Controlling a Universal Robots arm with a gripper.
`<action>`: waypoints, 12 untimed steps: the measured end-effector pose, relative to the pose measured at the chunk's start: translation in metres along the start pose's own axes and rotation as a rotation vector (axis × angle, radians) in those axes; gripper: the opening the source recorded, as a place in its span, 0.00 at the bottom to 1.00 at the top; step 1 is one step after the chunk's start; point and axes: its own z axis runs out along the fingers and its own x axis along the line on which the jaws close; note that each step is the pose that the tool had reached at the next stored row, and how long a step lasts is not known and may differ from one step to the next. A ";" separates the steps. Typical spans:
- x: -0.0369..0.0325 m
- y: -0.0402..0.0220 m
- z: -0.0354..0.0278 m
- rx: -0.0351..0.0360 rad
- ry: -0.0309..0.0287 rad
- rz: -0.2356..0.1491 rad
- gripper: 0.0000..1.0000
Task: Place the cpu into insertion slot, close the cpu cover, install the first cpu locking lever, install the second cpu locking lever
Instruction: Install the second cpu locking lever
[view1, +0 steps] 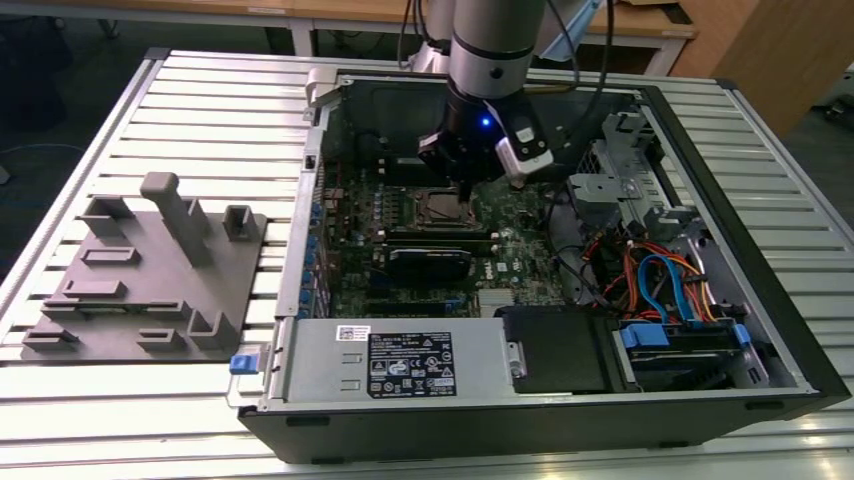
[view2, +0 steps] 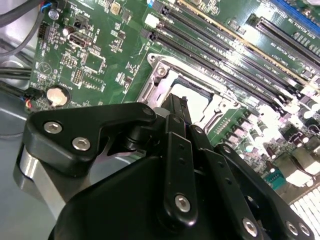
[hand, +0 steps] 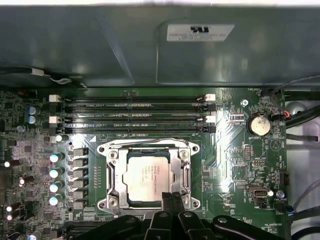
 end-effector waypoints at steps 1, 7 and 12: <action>0.0000 0.0001 -0.0018 -0.0011 0.0000 0.000 0.10; 0.0000 -0.0013 -0.0027 -0.0027 0.0001 0.000 0.10; 0.0000 -0.0013 -0.0027 -0.0024 0.0001 0.000 0.10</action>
